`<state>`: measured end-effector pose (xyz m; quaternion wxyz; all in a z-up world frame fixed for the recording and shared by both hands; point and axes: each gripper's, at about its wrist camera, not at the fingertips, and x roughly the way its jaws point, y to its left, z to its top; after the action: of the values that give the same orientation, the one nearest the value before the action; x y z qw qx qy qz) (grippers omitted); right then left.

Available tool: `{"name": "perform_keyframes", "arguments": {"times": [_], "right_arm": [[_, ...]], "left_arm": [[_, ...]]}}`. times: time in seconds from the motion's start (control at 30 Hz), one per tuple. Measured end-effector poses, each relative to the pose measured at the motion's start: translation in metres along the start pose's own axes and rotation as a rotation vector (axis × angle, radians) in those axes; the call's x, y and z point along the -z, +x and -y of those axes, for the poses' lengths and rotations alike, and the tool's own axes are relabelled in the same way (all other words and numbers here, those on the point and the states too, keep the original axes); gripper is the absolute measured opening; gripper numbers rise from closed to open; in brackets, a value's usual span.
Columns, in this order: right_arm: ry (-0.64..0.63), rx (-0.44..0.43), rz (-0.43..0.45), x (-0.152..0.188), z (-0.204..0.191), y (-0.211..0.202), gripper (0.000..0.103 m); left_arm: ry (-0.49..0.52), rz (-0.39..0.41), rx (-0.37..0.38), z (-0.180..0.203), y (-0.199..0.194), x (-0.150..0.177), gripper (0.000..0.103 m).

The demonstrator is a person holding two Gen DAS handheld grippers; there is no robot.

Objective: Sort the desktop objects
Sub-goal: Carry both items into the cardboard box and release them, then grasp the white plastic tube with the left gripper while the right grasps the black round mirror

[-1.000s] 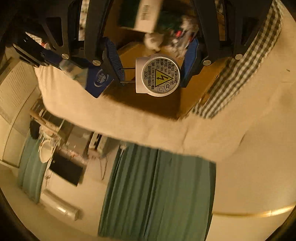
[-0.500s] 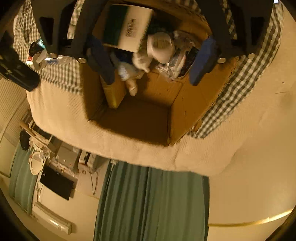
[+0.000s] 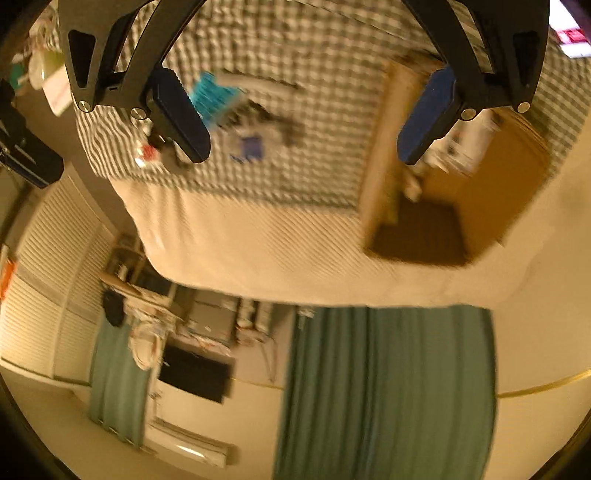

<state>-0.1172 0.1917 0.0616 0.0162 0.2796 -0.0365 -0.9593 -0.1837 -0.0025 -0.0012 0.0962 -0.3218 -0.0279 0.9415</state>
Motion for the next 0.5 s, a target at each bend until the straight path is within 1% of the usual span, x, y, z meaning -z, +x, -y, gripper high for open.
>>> {"name": "perform_keyframes", "arguments": {"times": [0.07, 0.13, 0.23, 0.27, 0.3, 0.33, 0.37, 0.5], "right_arm": [[0.027, 0.021, -0.014, 0.015, 0.019, 0.001, 0.052], [0.059, 0.039, -0.035, 0.035, 0.039, 0.006, 0.052], [0.097, 0.055, -0.059, 0.061, 0.065, 0.019, 0.052], [0.097, 0.055, -0.059, 0.061, 0.065, 0.019, 0.052], [0.105, 0.062, -0.064, 0.070, 0.071, 0.022, 0.052], [0.121, 0.070, -0.081, 0.089, 0.084, 0.036, 0.052], [0.127, 0.077, -0.091, 0.098, 0.090, 0.045, 0.052], [0.120, 0.100, -0.107, 0.120, 0.096, 0.072, 0.052]], "left_arm": [[0.009, -0.048, 0.018, 0.018, 0.016, 0.021, 0.103], [0.006, -0.097, 0.027, 0.030, 0.036, 0.044, 0.103], [-0.006, -0.149, 0.034, 0.040, 0.061, 0.070, 0.103], [-0.007, -0.166, 0.031, 0.045, 0.067, 0.081, 0.103], [-0.009, -0.175, 0.026, 0.047, 0.074, 0.089, 0.103], [-0.013, -0.186, 0.019, 0.048, 0.082, 0.097, 0.103], [-0.019, -0.198, 0.013, 0.046, 0.089, 0.104, 0.103], [-0.074, -0.240, -0.005, 0.042, 0.114, 0.123, 0.103]]}}
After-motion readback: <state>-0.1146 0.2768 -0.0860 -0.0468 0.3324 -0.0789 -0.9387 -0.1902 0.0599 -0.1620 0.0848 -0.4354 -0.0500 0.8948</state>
